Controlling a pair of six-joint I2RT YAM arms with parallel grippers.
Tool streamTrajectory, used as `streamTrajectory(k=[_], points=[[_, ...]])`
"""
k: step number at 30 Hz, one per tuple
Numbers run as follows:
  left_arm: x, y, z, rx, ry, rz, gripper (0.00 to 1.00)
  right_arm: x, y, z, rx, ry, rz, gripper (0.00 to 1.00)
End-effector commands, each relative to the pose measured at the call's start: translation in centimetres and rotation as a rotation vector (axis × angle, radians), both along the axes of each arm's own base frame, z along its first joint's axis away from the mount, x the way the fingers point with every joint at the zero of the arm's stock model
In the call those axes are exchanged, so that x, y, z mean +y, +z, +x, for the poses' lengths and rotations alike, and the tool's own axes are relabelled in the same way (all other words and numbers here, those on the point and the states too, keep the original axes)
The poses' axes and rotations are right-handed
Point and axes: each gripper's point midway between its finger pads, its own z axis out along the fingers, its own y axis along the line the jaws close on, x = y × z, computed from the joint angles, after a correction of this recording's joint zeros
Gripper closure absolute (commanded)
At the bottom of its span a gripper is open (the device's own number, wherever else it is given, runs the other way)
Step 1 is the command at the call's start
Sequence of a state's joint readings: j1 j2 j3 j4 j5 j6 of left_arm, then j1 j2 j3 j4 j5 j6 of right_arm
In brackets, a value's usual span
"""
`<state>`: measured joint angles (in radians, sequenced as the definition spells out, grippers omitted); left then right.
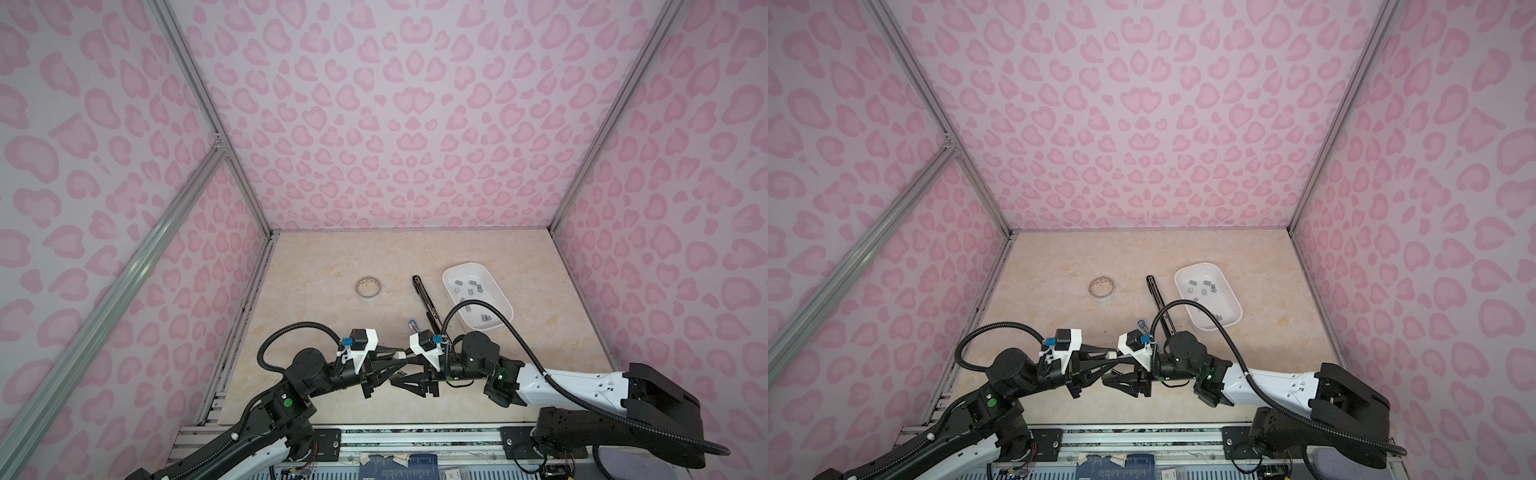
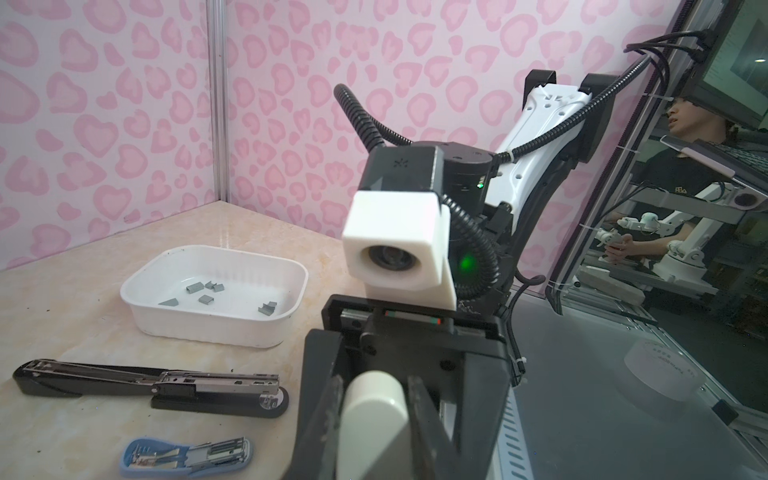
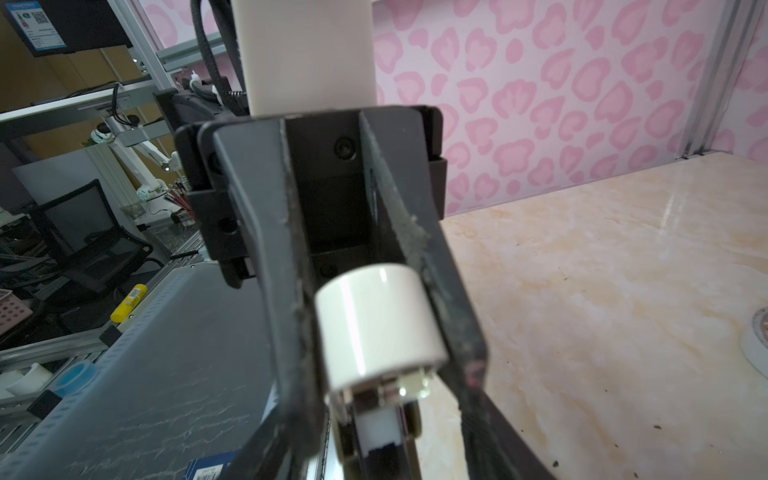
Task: Load the staples into the stapler
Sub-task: 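Close the right gripper on the white stapler beside the left gripper, then open the left gripper and draw it back while the right gripper lowers the white stapler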
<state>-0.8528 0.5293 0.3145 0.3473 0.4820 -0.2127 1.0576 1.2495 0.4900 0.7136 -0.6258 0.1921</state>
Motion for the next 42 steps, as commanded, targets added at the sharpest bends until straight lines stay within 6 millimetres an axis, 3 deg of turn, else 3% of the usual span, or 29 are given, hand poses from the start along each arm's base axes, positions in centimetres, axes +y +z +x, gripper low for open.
streamTrajectory(k=[1,10,21,23,24,26,27,30,33,36,39,42], points=[[0.1,1.2,-0.4,-0.05,-0.017,-0.042,0.96,0.2,0.8,-0.3,0.001,0.024,0.034,0.5],[0.1,1.2,-0.4,-0.052,-0.015,-0.048,0.96,0.5,1.0,-0.4,0.022,0.035,0.05,0.74],[0.4,1.3,0.0,-0.049,0.019,-0.055,0.96,0.1,0.7,0.7,0.039,-0.044,0.033,0.83],[0.7,1.2,0.3,-0.048,0.043,-0.058,0.86,-0.1,0.4,1.3,0.05,-0.086,0.021,0.83],[0.8,1.1,0.5,-0.043,0.058,-0.058,0.77,-0.3,0.2,1.8,0.058,-0.119,0.009,0.83],[1.2,1.1,1.1,-0.032,0.102,-0.06,0.47,-0.5,-0.2,2.5,0.064,-0.17,-0.025,0.85],[1.3,1.2,1.4,-0.025,0.121,-0.063,0.37,-0.5,-0.5,2.9,0.07,-0.197,-0.043,0.86],[2.1,1.2,2.7,0.005,0.211,-0.066,0.15,-0.8,-1.5,3.9,0.086,-0.274,-0.097,0.87],[3.5,1.0,4.5,0.061,0.345,-0.058,0.07,-1.3,-2.6,4.5,0.087,-0.332,-0.14,0.87],[5.8,0.3,6.7,0.149,0.533,-0.027,0.06,-2.2,-4.5,6.3,0.102,-0.469,-0.234,0.87],[10.1,-1.0,9.0,0.268,0.812,0.02,0.05,-3.5,-6.9,8.7,0.143,-0.653,-0.355,0.88],[15.1,-2.3,9.8,0.353,1.089,0.057,0.02,-4.2,-10.0,10.6,0.172,-0.785,-0.486,0.88]])
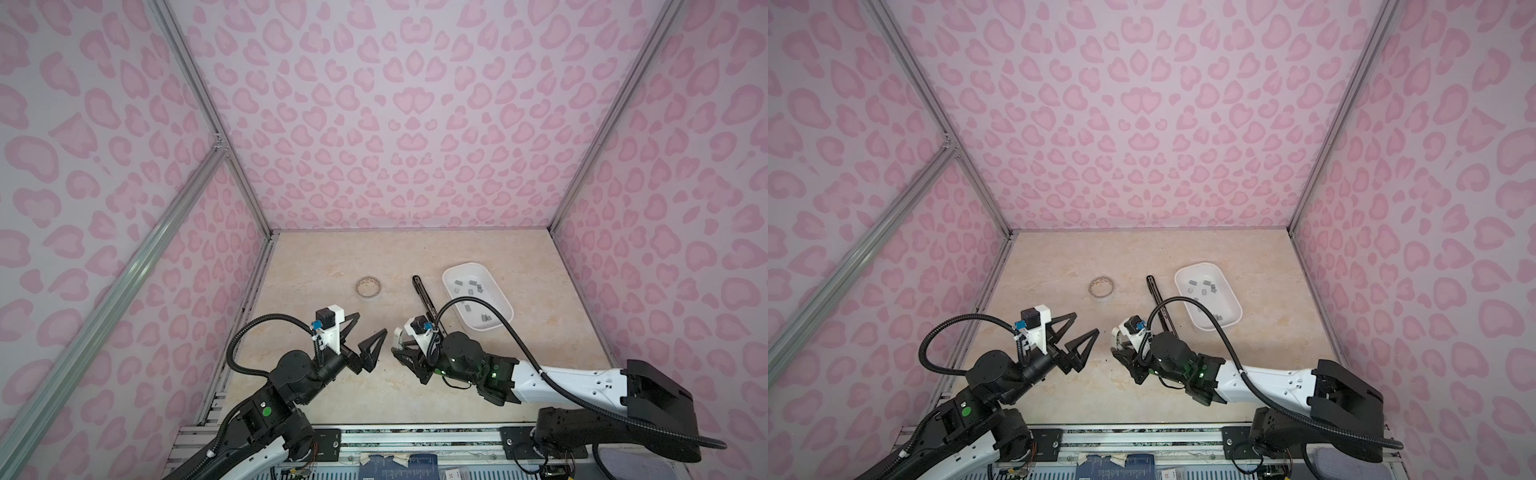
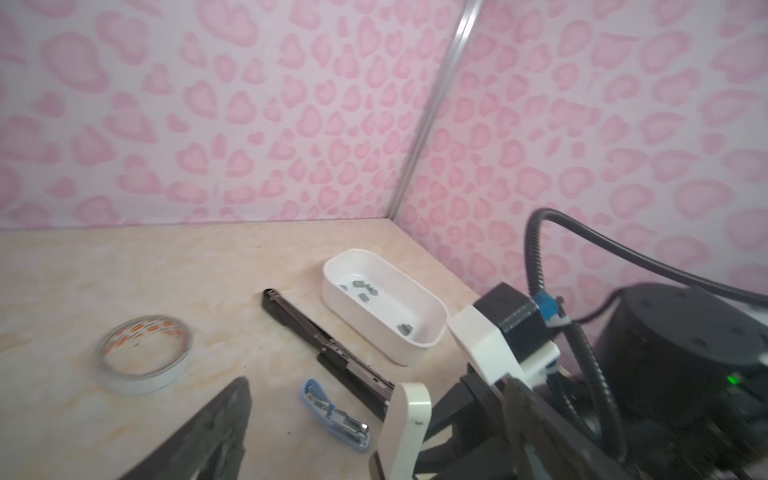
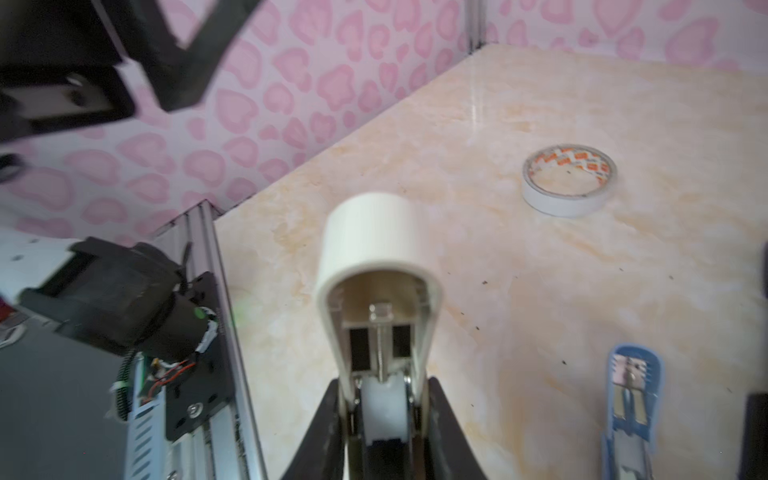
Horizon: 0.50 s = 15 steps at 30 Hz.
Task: Load the staples into the stapler
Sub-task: 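Open the left gripper and draw it back while the right gripper lowers the white stapler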
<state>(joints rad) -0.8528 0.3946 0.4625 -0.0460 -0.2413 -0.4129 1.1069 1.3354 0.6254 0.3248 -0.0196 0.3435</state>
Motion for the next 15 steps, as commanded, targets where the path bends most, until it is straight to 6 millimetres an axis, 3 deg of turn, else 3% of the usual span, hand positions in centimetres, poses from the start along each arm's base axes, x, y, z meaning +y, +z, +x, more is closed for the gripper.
streamTrajectory(k=[1,5,15], points=[[7.0,-3.8,1.5,0.161,0.39,0.09,0.01,-2.7,-4.6,2.9,0.05,-0.233,-0.21,0.89],[8.5,-4.3,1.1,0.143,0.432,0.088,0.0,-1.8,-7.5,4.3,0.068,-0.271,-0.33,0.93],[10.6,-4.2,0.0,0.083,0.474,-0.009,0.03,-1.3,-11.9,7.1,0.13,-0.359,-0.49,0.97]])
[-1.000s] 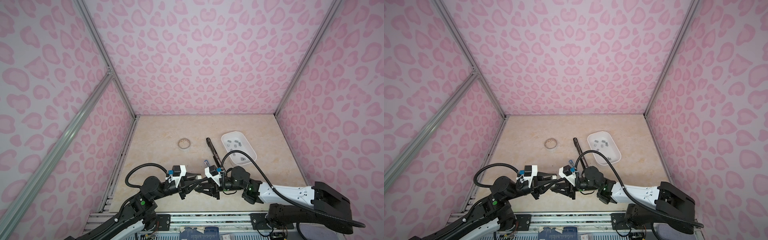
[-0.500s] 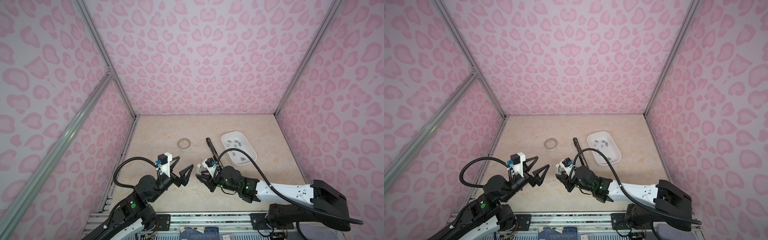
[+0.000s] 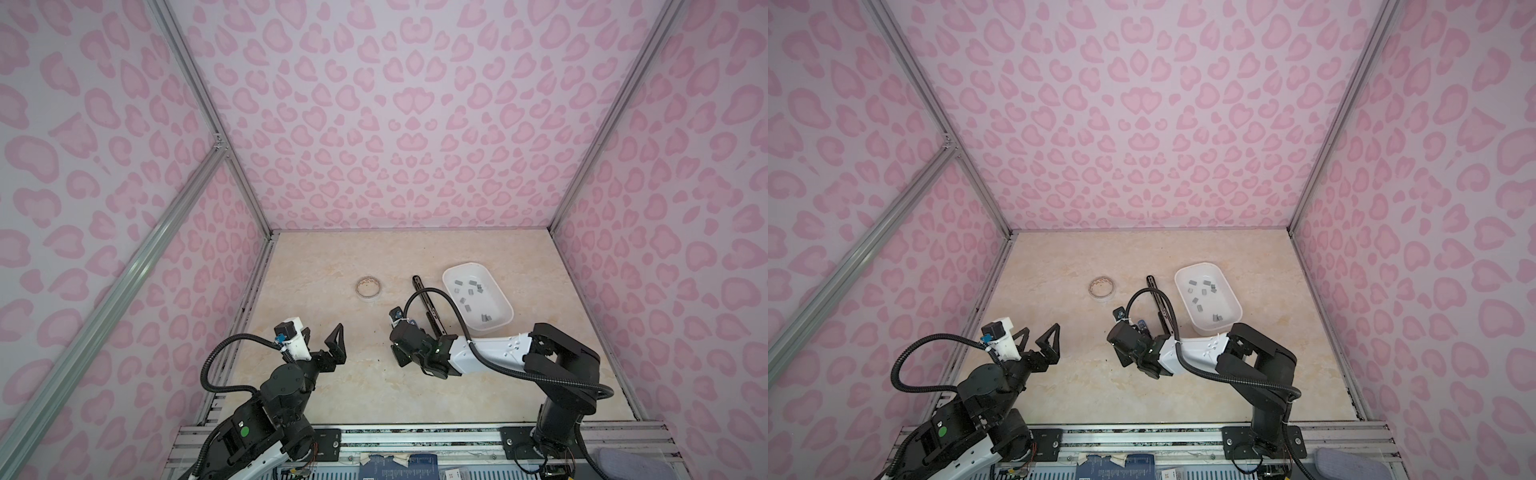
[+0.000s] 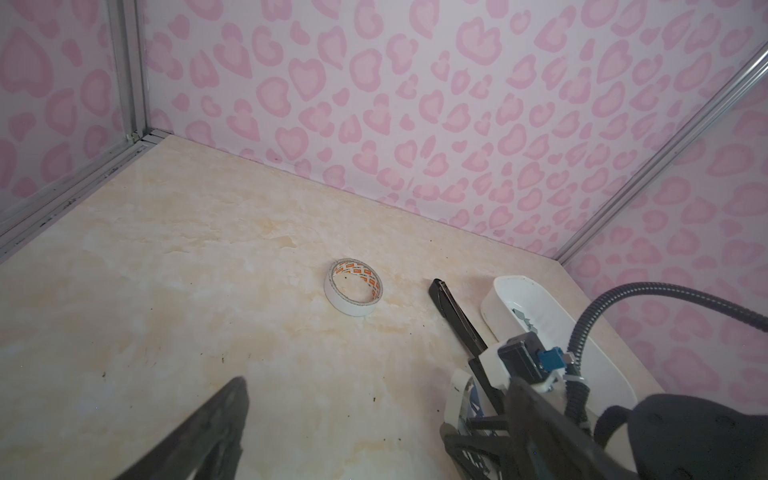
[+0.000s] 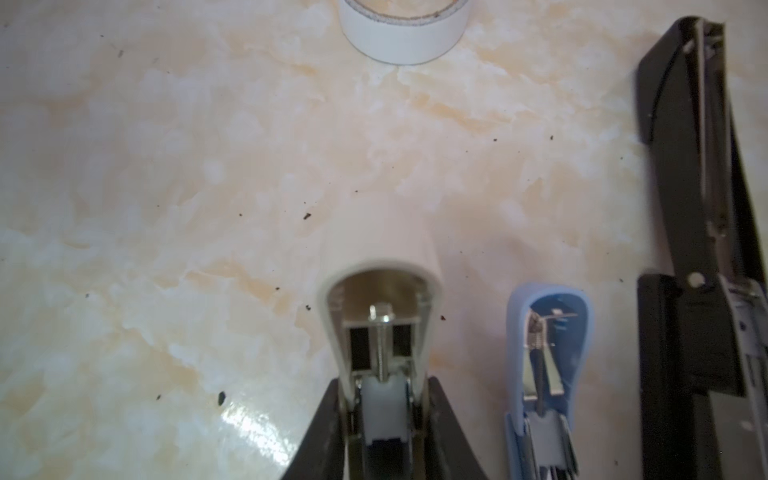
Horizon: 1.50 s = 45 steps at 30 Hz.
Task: Load the staples into the stapler
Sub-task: 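Open the left gripper and draw it back while the right gripper lowers the white stapler, then set the white stapler on the table beside the light-blue stapler and release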
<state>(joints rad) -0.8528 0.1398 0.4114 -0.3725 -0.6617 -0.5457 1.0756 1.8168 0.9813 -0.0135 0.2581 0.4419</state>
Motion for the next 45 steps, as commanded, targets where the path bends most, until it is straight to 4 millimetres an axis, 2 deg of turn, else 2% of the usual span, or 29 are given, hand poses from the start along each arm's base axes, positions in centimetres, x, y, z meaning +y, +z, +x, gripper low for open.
streamTrajectory(k=[1,9,16,19,23,30,38,42,45], points=[[1.0,-0.1,-0.1,-0.016,0.044,-0.014,0.03,-1.5,-1.6,0.6,0.025,-0.064,-0.054,0.97],[1.1,-0.4,0.0,-0.019,0.054,-0.006,0.03,-1.5,-3.6,1.1,0.076,-0.086,-0.049,0.96],[0.5,-0.6,0.5,0.007,0.052,0.025,0.03,-1.2,-2.6,1.2,0.06,-0.086,-0.02,0.66],[0.3,-0.8,0.7,0.019,0.049,0.041,0.03,-1.4,-2.0,1.2,0.049,-0.088,-0.01,0.56],[-0.1,-1.0,0.8,0.03,0.042,0.051,0.03,-1.7,-1.7,0.6,0.045,-0.089,0.008,0.49],[-0.3,-1.3,0.9,0.037,0.035,0.055,0.03,-1.0,-1.6,-0.7,0.066,-0.063,0.056,0.49],[-0.3,-1.3,0.9,0.035,0.034,0.052,0.03,0.1,-1.3,-1.0,0.071,-0.043,0.094,0.55],[-0.3,-1.2,0.8,0.034,0.033,0.051,0.03,-0.5,-1.2,-0.7,0.051,-0.065,0.072,0.57],[-0.3,-1.3,0.9,0.036,0.033,0.053,0.03,-1.6,0.0,-0.6,0.019,-0.083,0.068,0.56]])
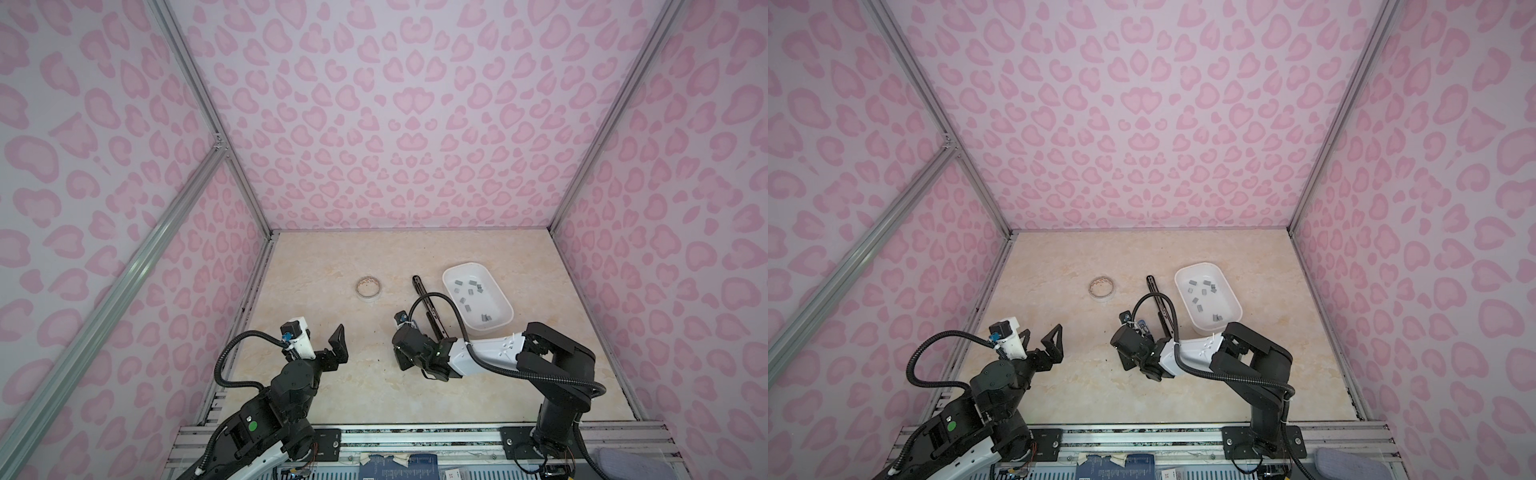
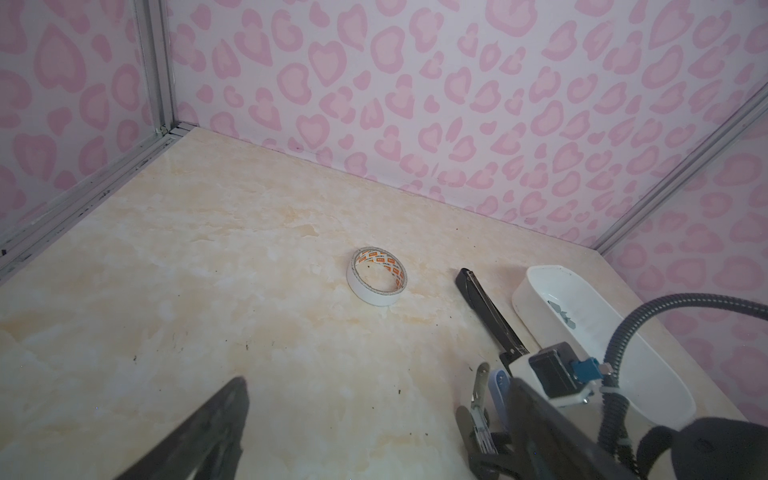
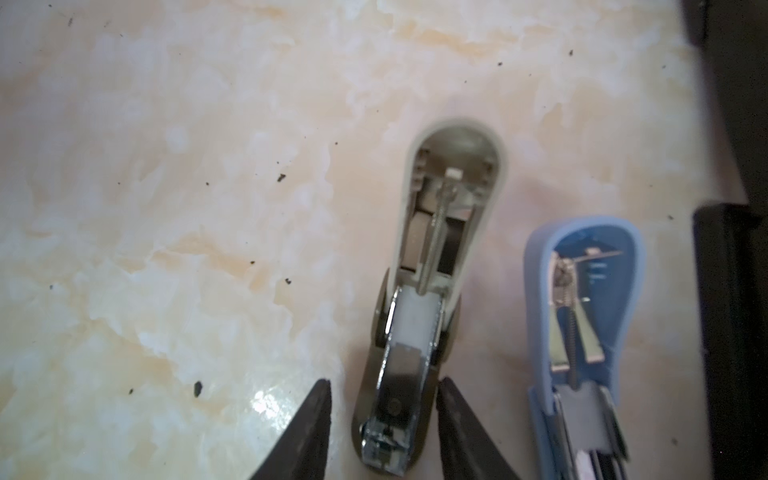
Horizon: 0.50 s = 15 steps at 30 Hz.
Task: Load the staples into the stapler
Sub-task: 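Set the white stapler on the table beside the light-blue stapler and release, then move the right gripper over the white tray of grey staples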
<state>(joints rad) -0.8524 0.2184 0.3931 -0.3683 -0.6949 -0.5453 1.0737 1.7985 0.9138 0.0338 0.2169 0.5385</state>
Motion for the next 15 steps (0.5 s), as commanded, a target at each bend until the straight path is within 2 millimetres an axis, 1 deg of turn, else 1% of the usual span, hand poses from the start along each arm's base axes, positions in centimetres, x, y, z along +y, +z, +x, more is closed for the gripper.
streamTrajectory(k=[1,3,5,7,8,10,12,15], points=[[-0.1,0.7,0.1,-0.021,0.002,-0.024,0.03,-1.2,1.9,0.4,-0.057,-0.038,0.003,0.56],[-0.1,0.9,0.2,-0.027,0.001,-0.028,0.03,-1.8,3.9,0.4,-0.083,-0.041,0.01,0.56],[-0.4,1.2,0.3,-0.037,-0.004,-0.027,0.03,-2.7,6.3,0.4,-0.117,-0.039,0.002,0.54],[-0.7,1.7,0.6,-0.053,-0.008,-0.015,0.03,-4.1,9.5,0.9,-0.168,-0.04,-0.014,0.52],[-1.0,1.9,0.9,-0.058,-0.009,-0.007,0.03,-4.9,10.8,1.5,-0.185,-0.048,-0.024,0.52],[-1.5,2.0,1.5,-0.06,-0.006,0.025,0.03,-6.8,14.0,3.1,-0.223,-0.056,-0.032,0.52],[-1.7,2.2,2.3,-0.056,0.023,0.05,0.03,-8.6,16.5,4.7,-0.243,-0.078,0.016,0.51],[-1.6,3.3,4.0,-0.056,0.063,0.073,0.03,-10.8,18.2,7.4,-0.274,-0.111,0.176,0.49]])
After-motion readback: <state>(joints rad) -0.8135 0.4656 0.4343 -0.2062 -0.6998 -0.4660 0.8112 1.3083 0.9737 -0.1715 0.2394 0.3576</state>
